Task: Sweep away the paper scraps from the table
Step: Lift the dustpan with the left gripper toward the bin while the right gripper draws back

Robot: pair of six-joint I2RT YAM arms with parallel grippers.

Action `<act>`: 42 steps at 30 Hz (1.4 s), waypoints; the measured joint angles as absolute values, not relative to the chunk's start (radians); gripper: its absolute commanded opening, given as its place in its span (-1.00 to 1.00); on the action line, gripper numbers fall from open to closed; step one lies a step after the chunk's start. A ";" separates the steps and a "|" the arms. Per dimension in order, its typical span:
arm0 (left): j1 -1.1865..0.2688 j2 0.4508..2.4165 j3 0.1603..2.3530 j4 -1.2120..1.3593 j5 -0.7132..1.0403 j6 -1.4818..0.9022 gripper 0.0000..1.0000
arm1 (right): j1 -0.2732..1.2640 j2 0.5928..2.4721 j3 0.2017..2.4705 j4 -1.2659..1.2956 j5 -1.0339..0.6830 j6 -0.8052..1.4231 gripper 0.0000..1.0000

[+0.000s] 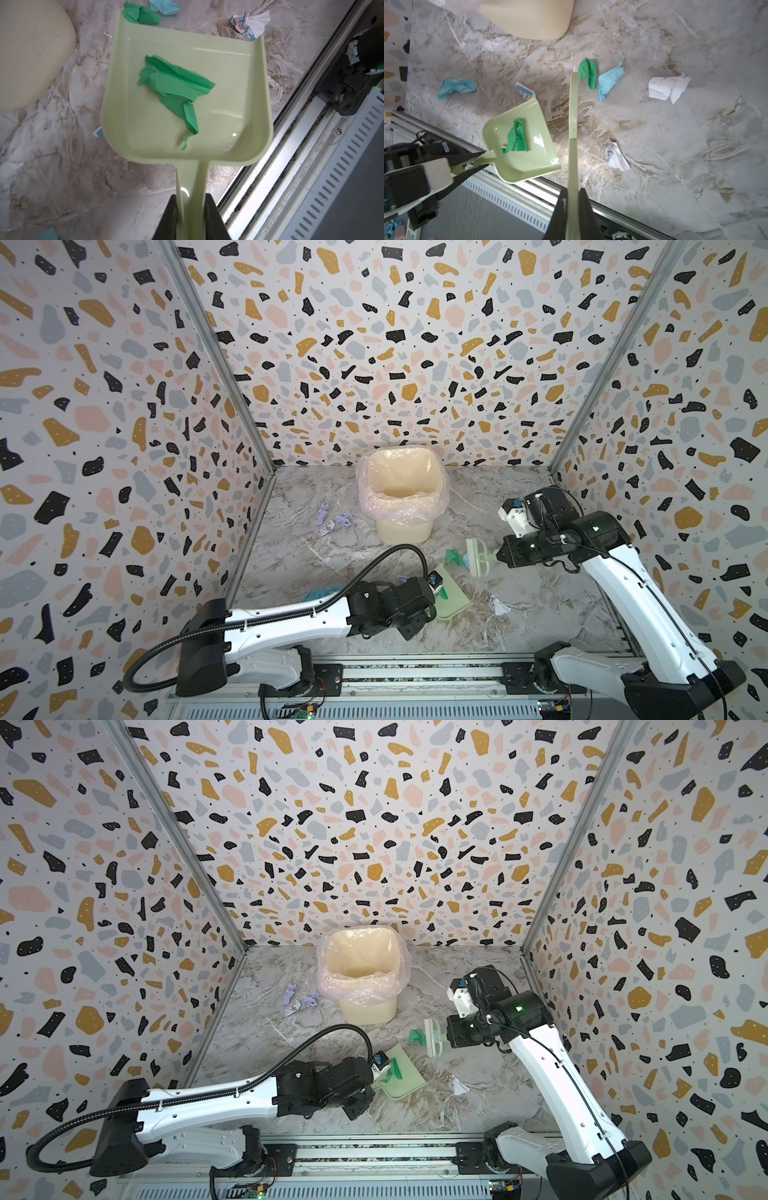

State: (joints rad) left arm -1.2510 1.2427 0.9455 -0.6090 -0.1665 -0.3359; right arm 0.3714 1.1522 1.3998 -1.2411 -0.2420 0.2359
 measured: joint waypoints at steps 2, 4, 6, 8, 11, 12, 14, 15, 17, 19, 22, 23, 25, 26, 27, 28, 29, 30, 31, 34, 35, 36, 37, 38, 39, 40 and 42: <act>-1.251 1.229 0.969 -0.630 -0.188 -0.337 -1.00 | 0.327 1.142 1.399 -1.235 -0.257 0.223 -1.00; -1.251 1.224 1.009 -0.655 -0.208 -0.337 -1.00 | 0.288 1.131 1.396 -1.227 -0.271 0.212 -1.00; -1.251 1.223 1.058 -0.678 -0.225 -0.338 -1.00 | 0.255 1.121 1.390 -1.220 -0.290 0.199 -1.00; -1.251 1.223 1.108 -0.700 -0.237 -0.342 -1.00 | 0.227 1.113 1.380 -1.215 -0.308 0.188 -1.00; -1.251 1.224 1.195 -0.750 -0.254 -0.353 -1.00 | 0.194 1.105 1.364 -1.207 -0.334 0.171 -1.00; -1.251 1.224 1.230 -0.769 -0.259 -0.356 -1.00 | 0.184 1.105 1.360 -1.204 -0.344 0.165 -1.00; -1.251 1.224 1.281 -0.799 -0.271 -0.360 -1.00 | 0.171 1.105 1.357 -1.200 -0.357 0.156 -1.00; -1.251 1.224 1.307 -0.818 -0.274 -0.361 -1.00 | 0.164 1.105 1.356 -1.198 -0.364 0.151 -1.00; -1.251 1.225 1.354 -0.847 -0.282 -0.366 -1.00 | 0.156 1.105 1.356 -1.194 -0.376 0.146 -1.00; -1.251 1.231 1.401 -0.883 -0.297 -0.374 -1.00 | 0.151 1.105 1.356 -1.191 -0.387 0.141 -1.00; -1.245 1.258 1.480 -0.953 -0.316 -0.381 -1.00 | 0.146 1.104 1.356 -1.183 -0.402 0.139 -1.00; -1.242 1.273 1.510 -0.980 -0.323 -0.381 -1.00 | 0.145 1.103 1.356 -1.180 -0.407 0.139 -1.00; -1.227 1.309 1.578 -1.032 -0.339 -0.379 -1.00 | 0.143 1.101 1.356 -1.175 -0.417 0.139 -1.00; -1.210 1.326 1.612 -1.058 -0.346 -0.377 -1.00 | 0.143 1.098 1.354 -1.172 -0.422 0.140 -1.00; -1.193 1.335 1.631 -1.074 -0.349 -0.374 -1.00 | 0.143 1.095 1.350 -1.168 -0.428 0.140 -1.00; -1.166 1.346 1.656 -1.093 -0.353 -0.367 -1.00 | 0.142 1.092 1.346 -1.166 -0.433 0.141 -1.00; -1.139 1.353 1.674 -1.108 -0.354 -0.359 -1.00 | 0.142 1.089 1.341 -1.164 -0.438 0.141 -1.00; -1.098 1.359 1.702 -1.126 -0.358 -0.351 -1.00 | 0.142 1.087 1.338 -1.162 -0.442 0.141 -1.00; -1.059 1.362 1.718 -1.136 -0.357 -0.343 -1.00 | 0.142 1.085 1.334 -1.158 -0.445 0.142 -1.00; -0.949 1.364 1.763 -1.152 -0.361 -0.315 -1.00 | 0.141 1.084 1.330 -1.146 -0.456 0.148 -1.00; -0.924 1.363 1.769 -1.152 -0.365 -0.305 -1.00 | 0.141 1.083 1.328 -1.143 -0.459 0.150 -1.00; -0.897 1.363 1.774 -1.152 -0.368 -0.295 -1.00 | 0.141 1.083 1.326 -1.139 -0.462 0.152 -1.00; -0.871 1.364 1.777 -1.152 -0.368 -0.280 -1.00 | 0.141 1.083 1.325 -1.135 -0.466 0.152 -1.00; -0.855 1.365 1.778 -1.153 -0.369 -0.270 -1.00 | 0.141 1.083 1.324 -1.132 -0.468 0.153 -1.00; -0.834 1.369 1.780 -1.153 -0.373 -0.254 -1.00 | 0.141 1.083 1.323 -1.129 -0.472 0.154 -1.00; -0.820 1.374 1.782 -1.154 -0.379 -0.241 -1.00 | 0.141 1.083 1.321 -1.126 -0.475 0.155 -1.00; -0.787 1.393 1.793 -1.161 -0.396 -0.208 -1.00 | 0.141 1.083 1.315 -1.121 -0.482 0.156 -1.00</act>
State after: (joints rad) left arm -0.7872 1.3926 1.7927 -1.1610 -0.3958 -0.2081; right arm 0.1413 1.0832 1.3151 -1.1206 -0.4816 0.1558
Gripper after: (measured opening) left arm 0.200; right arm 0.101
